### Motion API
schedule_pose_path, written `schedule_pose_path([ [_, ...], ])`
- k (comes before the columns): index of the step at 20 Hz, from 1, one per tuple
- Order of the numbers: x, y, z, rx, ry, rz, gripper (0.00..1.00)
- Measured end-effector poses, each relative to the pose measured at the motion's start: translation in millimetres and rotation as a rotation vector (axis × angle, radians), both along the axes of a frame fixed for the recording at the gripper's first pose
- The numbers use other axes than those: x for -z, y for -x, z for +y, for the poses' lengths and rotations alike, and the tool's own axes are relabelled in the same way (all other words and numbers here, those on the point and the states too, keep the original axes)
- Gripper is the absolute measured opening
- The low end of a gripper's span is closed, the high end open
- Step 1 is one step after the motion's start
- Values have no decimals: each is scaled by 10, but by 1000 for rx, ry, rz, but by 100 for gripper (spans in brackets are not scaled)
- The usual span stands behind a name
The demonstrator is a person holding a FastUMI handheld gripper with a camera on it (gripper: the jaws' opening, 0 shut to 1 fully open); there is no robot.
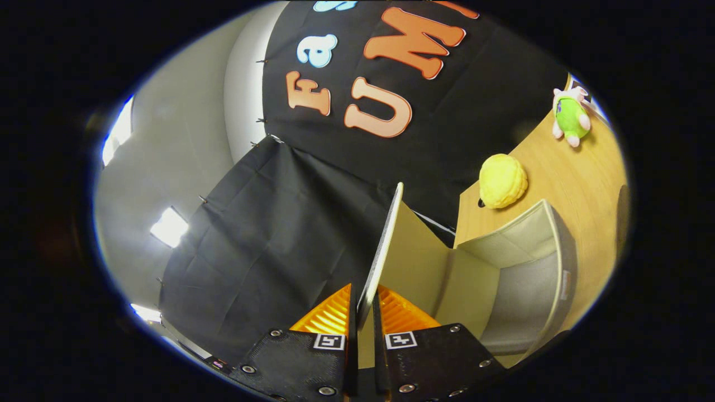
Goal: Open the storage box then place both shoes into the box .Put the left shoe in first, then the right shoe, with the right side of both shoes facing outward in a uniform manner.
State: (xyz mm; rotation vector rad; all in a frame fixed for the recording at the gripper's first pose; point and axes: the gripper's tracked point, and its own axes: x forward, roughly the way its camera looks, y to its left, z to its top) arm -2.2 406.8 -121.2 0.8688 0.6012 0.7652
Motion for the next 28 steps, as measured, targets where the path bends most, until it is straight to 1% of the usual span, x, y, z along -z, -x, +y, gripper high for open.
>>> schedule_pose_path([
  [2,-6,93,218,-18,30,-40,12],
  [3,-45,134,368,-34,34,-59,14],
  [5,-61,262,637,-85,30,-77,30],
  [6,-42,315,749,-107,37,-80,43],
  [8,-13,388,904,-139,51,-88,57],
  [9,15,426,973,-156,55,-88,60],
  [10,39,455,1018,-170,60,-86,68],
  [11,55,474,1029,-178,69,-86,72],
  [12,76,482,1012,-183,88,-94,79],
  [14,146,490,900,-184,169,-139,87],
  [16,200,488,680,-159,237,-184,93],
  [18,251,494,461,-147,293,-199,96],
  [20,275,436,170,-104,361,-222,97],
  [24,434,221,-558,21,537,-240,98],
  [27,646,147,-1133,70,630,-203,98],
  [28,688,114,-1328,102,649,-186,98],
])
